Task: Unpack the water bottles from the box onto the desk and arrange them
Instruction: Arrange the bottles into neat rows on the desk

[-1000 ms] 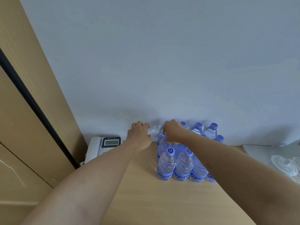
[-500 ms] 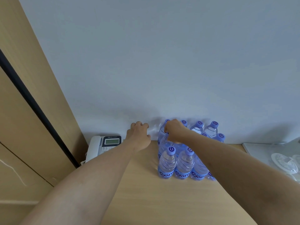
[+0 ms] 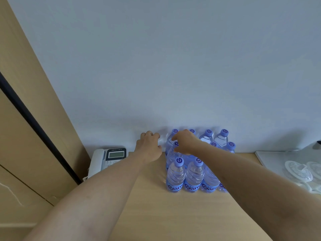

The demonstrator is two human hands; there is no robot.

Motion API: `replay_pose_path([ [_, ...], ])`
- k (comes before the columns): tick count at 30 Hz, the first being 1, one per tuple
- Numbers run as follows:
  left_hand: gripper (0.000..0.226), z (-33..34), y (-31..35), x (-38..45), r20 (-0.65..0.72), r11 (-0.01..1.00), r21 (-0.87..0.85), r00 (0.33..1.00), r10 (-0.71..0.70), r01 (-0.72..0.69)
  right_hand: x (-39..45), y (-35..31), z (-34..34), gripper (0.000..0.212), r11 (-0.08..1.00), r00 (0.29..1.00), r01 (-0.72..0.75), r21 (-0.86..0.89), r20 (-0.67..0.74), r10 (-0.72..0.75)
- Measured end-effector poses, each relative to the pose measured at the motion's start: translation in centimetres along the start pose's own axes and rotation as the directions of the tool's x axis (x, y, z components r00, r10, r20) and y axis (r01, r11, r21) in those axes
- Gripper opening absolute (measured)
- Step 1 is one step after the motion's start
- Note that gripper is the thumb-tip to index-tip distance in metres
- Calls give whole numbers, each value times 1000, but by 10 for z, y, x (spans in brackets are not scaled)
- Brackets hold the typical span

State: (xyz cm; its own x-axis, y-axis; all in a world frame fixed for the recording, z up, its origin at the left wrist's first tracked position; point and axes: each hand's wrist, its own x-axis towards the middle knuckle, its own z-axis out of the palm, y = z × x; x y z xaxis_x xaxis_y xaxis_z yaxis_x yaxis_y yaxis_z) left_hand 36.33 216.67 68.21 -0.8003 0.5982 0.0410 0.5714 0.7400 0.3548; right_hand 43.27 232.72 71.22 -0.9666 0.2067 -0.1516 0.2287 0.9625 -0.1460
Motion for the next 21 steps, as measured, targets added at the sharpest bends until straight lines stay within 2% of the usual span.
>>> replay_pose_path([
  [3, 43, -2, 5, 2, -1, 1000, 7, 1000, 4, -4, -1, 8, -7, 31, 996, 997, -11, 85, -73, 17],
  [6, 44, -3, 11, 4, 4, 1000, 12, 1000, 5, -5, -3, 22, -20, 27, 989, 978, -118, 89, -159, 131],
  [9, 44, -3, 20, 7, -1, 1000, 12, 1000, 17, -17, -8, 35, -24, 21, 979, 974, -203, 11, -102, 203],
  [12, 43, -3, 32, 10, -9, 999, -1, 999, 32, -32, -12, 45, -21, 18, 974, 974, -226, -20, -34, 225],
  [16, 39, 0, 42, 11, -4, 999, 18, 999, 39, -39, -13, 47, -16, 34, 979, 979, -202, -21, -11, 202],
  [21, 39, 4, 45, 11, 24, 998, 49, 999, 32, -33, -11, 48, -15, 35, 984, 985, -159, -80, 58, 164],
])
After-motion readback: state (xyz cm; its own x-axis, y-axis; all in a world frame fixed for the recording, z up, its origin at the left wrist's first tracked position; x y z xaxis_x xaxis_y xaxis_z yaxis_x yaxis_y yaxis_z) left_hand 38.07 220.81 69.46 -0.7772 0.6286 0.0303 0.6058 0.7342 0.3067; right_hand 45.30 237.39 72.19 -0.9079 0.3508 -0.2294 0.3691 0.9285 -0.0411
